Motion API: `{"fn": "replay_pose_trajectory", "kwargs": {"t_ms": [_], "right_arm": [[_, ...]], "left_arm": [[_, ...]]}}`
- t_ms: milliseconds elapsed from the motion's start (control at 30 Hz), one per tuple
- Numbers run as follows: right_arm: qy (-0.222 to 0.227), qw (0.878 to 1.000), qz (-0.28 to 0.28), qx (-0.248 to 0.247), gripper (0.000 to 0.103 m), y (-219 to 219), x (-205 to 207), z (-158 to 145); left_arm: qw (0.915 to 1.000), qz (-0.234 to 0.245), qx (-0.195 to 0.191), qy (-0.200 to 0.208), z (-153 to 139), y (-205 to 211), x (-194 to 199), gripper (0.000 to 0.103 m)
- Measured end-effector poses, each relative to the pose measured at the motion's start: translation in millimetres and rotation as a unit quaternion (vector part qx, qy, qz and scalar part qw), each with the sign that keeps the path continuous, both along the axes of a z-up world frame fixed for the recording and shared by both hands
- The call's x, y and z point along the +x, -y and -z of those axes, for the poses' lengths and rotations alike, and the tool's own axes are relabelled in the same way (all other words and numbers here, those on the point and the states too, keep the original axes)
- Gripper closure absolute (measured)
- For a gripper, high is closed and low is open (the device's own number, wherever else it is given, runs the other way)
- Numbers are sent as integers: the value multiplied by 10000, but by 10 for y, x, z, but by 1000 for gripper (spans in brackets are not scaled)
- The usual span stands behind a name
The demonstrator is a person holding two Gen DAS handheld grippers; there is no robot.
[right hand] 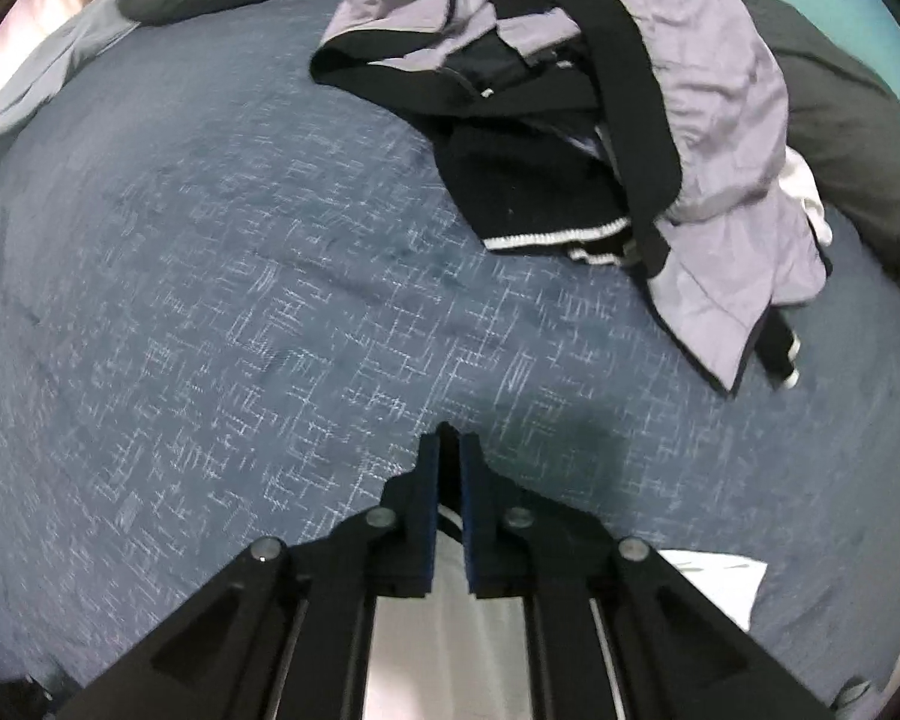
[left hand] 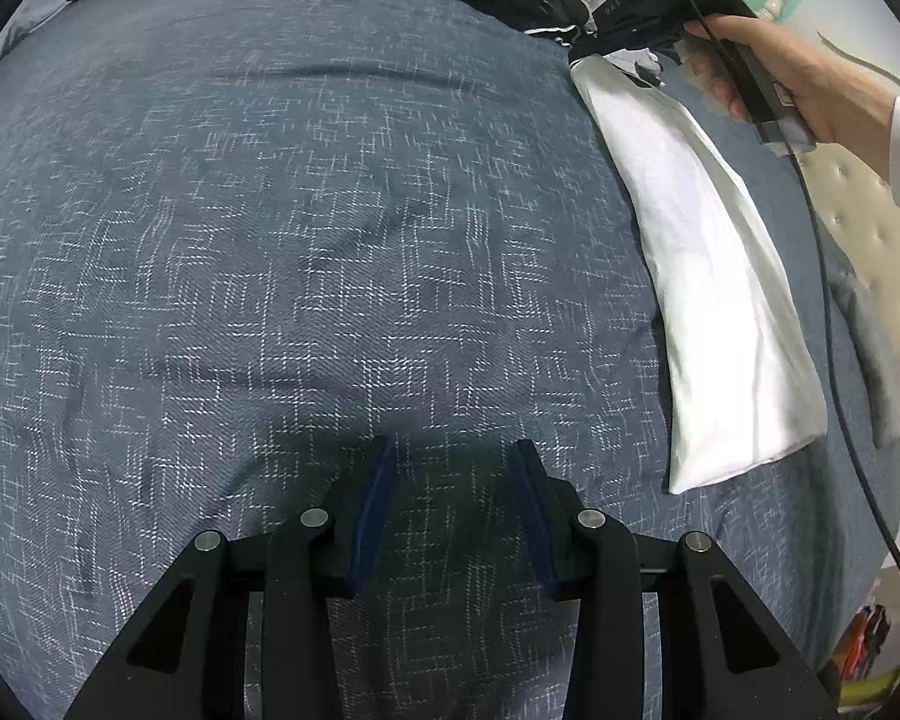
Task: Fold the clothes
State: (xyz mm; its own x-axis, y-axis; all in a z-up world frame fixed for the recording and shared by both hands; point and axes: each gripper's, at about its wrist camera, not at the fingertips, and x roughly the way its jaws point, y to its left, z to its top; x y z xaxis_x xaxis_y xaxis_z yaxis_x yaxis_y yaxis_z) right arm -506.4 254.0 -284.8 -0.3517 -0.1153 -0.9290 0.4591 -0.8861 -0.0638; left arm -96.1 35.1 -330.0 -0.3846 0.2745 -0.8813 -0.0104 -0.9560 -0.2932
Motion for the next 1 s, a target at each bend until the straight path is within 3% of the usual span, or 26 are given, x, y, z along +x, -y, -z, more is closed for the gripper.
{"fn": "replay_pose_trajectory", "kwargs": {"t_ms": [67, 133, 200, 367, 533, 800, 900, 1000], "right_arm": [[-23, 9997, 85, -211, 89, -40, -3, -42], [-66, 9984, 184, -521, 76, -111, 5, -146], [-116, 9965, 204, -797, 52, -190, 32, -278], [-321, 9954, 257, -861, 51, -589, 114, -518], [-186, 9949, 713, -682, 51, -1229, 166, -391], [66, 9935, 651, -931, 70, -1520, 296, -120], [129, 9939, 542, -953, 94, -1499, 340, -50], [72, 9935, 539, -1000, 102, -1515, 351, -43]], "left_arm": [[10000, 32, 0, 5, -22, 8, -7, 60], [10000, 58, 3, 5, -33, 5, -12, 60], [10000, 73, 6, 2, -30, -10, -16, 60], [9999, 117, 13, -18, -41, -74, -26, 60], [9998, 178, -22, -6, -34, -180, -38, 60], [9998, 200, -65, 14, 46, -240, -160, 60], [9998, 204, -68, 9, 57, -257, -183, 60], [9998, 200, -51, 8, 65, -273, -196, 60]]}}
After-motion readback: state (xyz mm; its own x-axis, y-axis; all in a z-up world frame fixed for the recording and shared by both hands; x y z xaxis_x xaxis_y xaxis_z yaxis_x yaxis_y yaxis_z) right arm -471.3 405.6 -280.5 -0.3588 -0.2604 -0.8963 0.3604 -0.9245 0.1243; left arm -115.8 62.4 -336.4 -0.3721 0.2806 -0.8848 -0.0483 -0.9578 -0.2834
